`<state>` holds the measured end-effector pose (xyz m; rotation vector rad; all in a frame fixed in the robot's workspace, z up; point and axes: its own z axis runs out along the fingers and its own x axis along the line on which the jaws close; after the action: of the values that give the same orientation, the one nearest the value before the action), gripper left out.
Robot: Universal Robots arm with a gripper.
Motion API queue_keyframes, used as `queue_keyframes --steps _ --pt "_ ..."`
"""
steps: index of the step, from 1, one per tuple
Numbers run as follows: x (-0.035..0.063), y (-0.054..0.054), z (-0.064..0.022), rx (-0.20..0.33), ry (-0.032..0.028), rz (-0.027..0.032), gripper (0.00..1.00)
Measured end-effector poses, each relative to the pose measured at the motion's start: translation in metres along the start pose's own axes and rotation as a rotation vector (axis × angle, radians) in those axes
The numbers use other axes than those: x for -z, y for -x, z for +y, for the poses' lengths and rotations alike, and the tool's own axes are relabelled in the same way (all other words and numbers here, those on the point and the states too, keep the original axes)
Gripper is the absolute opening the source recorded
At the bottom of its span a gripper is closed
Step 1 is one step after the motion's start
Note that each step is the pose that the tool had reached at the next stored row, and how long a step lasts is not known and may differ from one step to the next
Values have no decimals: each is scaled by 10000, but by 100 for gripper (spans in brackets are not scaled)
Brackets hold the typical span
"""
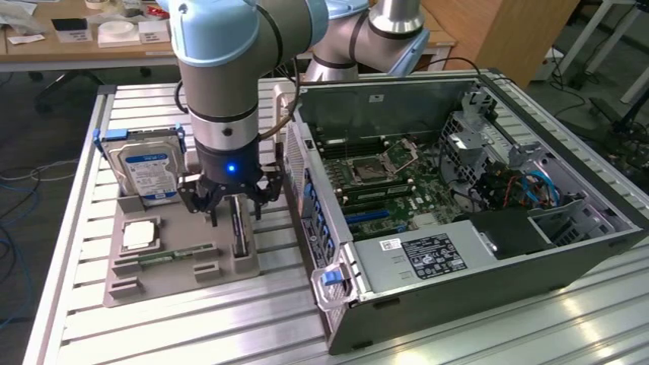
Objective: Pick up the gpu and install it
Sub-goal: 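Pick up the gpu and move the gpu toward the slot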
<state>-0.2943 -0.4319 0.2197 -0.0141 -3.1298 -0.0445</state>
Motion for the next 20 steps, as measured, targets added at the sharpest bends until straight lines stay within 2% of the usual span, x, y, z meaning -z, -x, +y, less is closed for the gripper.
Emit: queue_keyframes --steps 11,15,20 --pt "-2 1 1 0 2 -2 71" --pt "-5 0 36 0 -21 -2 71" --pt "-22 0 39 0 -27 0 71"
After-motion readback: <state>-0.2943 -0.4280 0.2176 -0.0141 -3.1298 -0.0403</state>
